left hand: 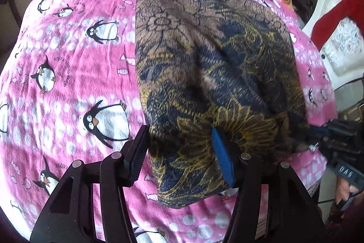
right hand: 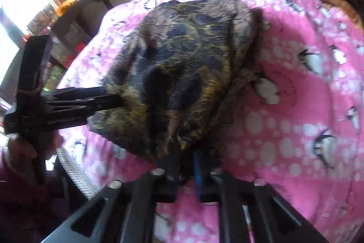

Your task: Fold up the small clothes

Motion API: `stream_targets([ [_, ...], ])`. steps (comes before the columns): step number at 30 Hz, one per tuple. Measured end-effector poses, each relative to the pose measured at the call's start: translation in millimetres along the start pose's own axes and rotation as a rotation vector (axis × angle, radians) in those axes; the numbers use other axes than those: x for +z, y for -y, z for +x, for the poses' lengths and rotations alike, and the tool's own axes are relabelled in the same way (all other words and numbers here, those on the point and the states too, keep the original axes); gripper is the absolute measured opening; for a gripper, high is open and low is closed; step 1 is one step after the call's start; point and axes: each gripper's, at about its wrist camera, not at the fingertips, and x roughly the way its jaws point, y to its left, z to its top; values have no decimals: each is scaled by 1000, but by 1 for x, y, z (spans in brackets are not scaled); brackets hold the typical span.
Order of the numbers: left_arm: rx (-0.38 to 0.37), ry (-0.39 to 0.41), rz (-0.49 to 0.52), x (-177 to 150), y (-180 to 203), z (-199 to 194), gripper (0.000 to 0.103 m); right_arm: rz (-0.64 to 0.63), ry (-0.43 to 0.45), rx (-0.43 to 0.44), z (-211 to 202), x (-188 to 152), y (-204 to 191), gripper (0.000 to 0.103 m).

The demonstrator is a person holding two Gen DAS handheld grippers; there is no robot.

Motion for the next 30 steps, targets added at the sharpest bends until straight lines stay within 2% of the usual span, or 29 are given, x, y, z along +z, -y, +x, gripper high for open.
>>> stream_targets([
  [4, -1, 15, 12, -8, 0, -5, 56, 6, 51, -65, -30, -5, 18, 5],
  [8, 0, -7, -11, -15, 0, -2, 56, 51, -34, -75, -4, -19, 34, 5],
  [11, 24, 36, 19, -11, 0, -15, 56, 40, -5, -69, -15, -15, 30, 6],
  [13, 64, 91, 46, -5, 2, -27, 56, 55, 47, -66, -33, -3, 32, 18],
  [15, 81, 124, 53, 3, 2, -32, 56, 49, 126, -83, -48, 12, 30, 40],
  [17, 91, 133, 49, 15, 2, -29, 56, 44, 197, -97, -52, 33, 23, 41],
  [21, 101, 144, 29, 35, 0, -22, 56, 23, 253, -112, -26, 82, 7, 41],
  [24, 120, 147, 22, 50, 3, -9, 56, 20, 234, -125, 0, 100, 2, 41],
  [27, 124, 133, 18, 56, 3, 2, 57, 36, 204, -194, 27, 111, 8, 41],
  [28, 123, 131, 15, 58, 2, 6, 58, 60, 191, -213, 35, 113, 15, 41],
  [30, 129, 141, 12, 60, 2, 10, 72, 101, 167, -212, 46, 114, 29, 41],
])
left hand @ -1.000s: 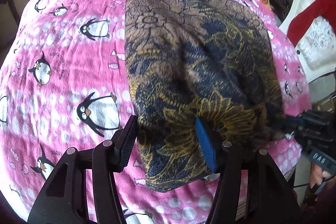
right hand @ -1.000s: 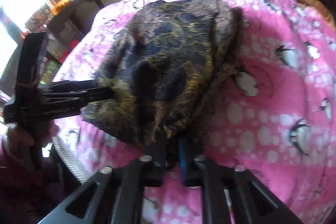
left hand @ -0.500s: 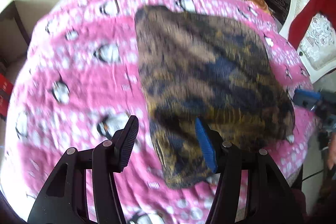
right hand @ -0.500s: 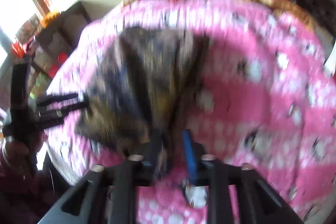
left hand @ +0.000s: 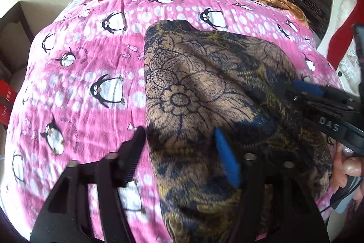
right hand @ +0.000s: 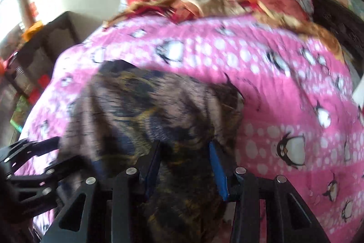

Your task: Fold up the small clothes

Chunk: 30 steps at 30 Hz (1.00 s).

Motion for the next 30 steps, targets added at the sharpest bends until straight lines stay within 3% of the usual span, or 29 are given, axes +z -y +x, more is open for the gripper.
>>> stream_targets([
  [3, -3, -2, -9, 1, 0, 8, 73, 49, -8, 25, 18, -4, 13, 43],
  [9, 4, 15, -15, 1, 2, 8, 73, 41, 20, 7, 11, -8, 10, 45],
  [22, 12, 115, -31, -11, 1, -43, 73, 109, 84, -27, -67, -43, -3, 50],
  [26, 18, 131, -20, -14, 5, -58, 73, 91, 107, -59, -81, -49, -12, 66],
  [30, 45, 167, -5, -18, 9, -71, 73, 66, 120, -86, -91, -51, -19, 69],
])
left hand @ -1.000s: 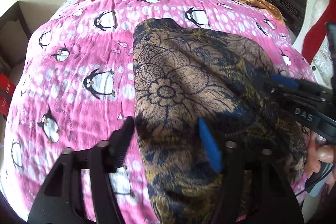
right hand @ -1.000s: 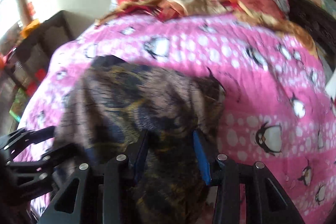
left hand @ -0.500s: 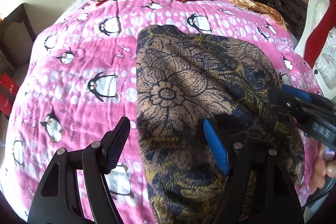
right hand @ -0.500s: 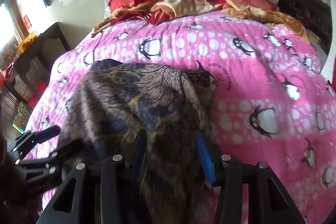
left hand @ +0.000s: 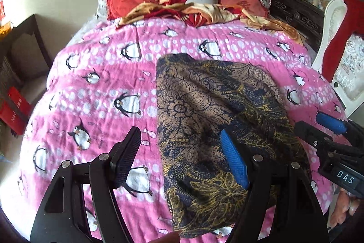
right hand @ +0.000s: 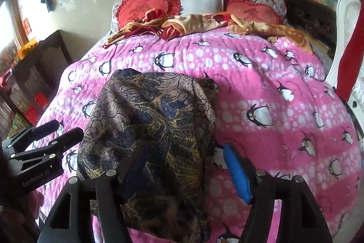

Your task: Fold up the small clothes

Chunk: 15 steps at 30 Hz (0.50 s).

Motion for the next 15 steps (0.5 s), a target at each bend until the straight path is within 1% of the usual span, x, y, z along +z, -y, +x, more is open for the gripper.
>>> stream_targets([
  [7, 4, 39, -1, 0, 0, -17, 73, -3, 11, -19, -8, 0, -4, 74],
  [10, 7, 43, 1, 1, 1, -19, 73, -1, 15, -18, -10, 1, -6, 78],
  [15, 17, 56, -1, 0, 1, -22, 73, -15, 12, -20, -10, 2, -9, 79],
])
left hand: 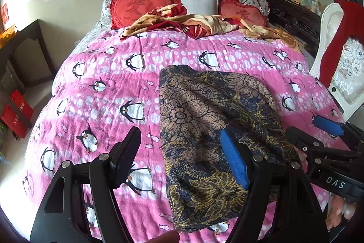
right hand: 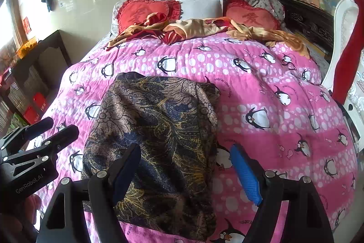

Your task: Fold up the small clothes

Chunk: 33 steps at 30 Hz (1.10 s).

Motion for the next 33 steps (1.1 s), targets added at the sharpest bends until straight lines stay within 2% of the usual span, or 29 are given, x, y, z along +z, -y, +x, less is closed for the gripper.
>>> stream_targets([
  [10, 24, -2, -1, -4, -2, 0, 73, -2, -19, -4, 5, -1, -5, 79],
  [33, 12, -21, -21, -7, -4, 6, 73, -37, -48, -38, 13, -5, -10, 79],
])
